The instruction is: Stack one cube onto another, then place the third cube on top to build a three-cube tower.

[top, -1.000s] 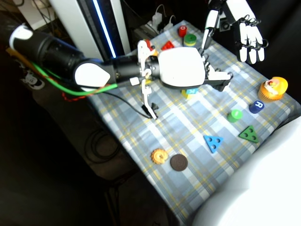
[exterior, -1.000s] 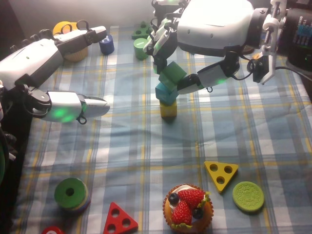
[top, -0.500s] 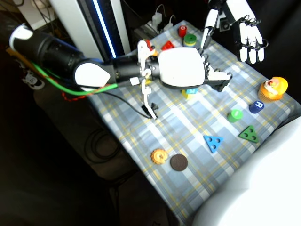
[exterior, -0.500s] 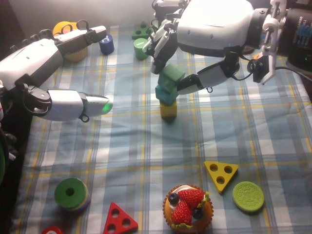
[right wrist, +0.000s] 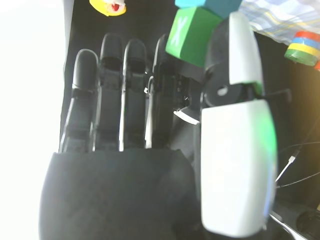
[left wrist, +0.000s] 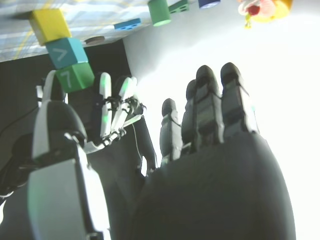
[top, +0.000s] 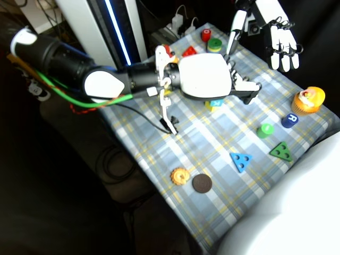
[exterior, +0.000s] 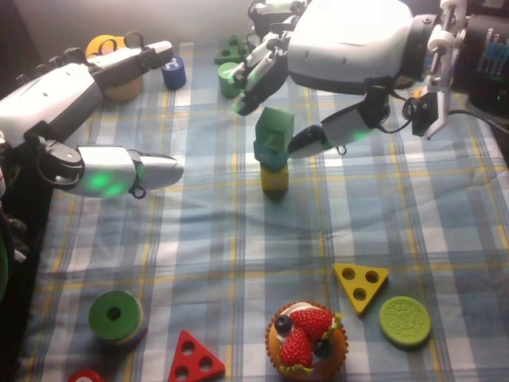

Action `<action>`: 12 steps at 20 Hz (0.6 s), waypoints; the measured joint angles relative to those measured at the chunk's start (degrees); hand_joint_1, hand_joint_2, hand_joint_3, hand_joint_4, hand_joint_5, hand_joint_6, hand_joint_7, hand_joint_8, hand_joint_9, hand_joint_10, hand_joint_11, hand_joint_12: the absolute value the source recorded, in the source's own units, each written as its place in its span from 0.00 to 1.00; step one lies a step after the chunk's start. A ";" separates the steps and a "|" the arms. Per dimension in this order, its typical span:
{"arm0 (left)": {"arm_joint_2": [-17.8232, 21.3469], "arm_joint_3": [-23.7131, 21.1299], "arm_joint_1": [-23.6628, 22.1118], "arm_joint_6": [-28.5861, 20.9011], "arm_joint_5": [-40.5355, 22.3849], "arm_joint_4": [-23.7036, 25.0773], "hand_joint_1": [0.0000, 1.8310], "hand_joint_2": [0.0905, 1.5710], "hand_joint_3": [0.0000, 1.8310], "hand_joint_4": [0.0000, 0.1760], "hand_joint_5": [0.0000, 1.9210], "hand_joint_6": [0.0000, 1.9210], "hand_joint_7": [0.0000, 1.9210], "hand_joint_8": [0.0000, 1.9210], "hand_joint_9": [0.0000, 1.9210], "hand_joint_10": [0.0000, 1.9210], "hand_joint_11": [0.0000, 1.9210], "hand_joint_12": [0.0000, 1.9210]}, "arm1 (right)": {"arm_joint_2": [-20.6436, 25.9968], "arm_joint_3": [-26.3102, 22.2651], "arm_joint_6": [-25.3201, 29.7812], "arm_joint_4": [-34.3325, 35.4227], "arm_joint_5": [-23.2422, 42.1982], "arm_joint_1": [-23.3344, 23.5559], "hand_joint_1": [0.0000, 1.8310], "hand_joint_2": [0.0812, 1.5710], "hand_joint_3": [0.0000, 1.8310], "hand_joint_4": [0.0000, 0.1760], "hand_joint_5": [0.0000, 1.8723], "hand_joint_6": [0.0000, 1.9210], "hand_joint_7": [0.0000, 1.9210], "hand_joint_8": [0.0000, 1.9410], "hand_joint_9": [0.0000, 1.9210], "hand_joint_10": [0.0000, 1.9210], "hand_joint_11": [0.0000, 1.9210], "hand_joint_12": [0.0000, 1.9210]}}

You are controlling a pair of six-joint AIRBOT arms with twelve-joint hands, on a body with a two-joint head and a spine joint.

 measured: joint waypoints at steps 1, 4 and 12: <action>0.02 -0.07 0.00 0.00 -0.17 -0.04 0.46 0.55 0.00 1.00 0.09 0.00 0.09 0.00 0.13 0.00 0.00 0.13 | 0.42 -0.70 0.00 0.11 0.28 0.00 0.51 0.51 0.00 0.60 0.25 0.00 0.18 0.00 0.16 0.01 0.00 0.52; 1.97 -2.51 0.44 -0.35 -1.64 0.46 0.44 0.54 0.00 1.00 0.07 0.00 0.08 0.00 0.12 0.00 0.00 0.37 | 4.07 -2.43 0.11 2.69 3.52 0.04 0.53 0.51 0.00 0.47 0.14 0.00 0.08 0.00 0.09 0.00 0.00 0.35; 10.10 -4.31 7.69 -37.92 -18.08 16.35 0.43 0.50 0.00 0.99 0.07 0.00 0.05 0.00 0.02 0.00 0.00 0.02 | 22.40 -15.52 -13.00 29.03 23.19 -13.35 0.46 0.45 0.00 0.40 0.06 0.00 0.07 0.00 0.05 0.01 0.01 0.01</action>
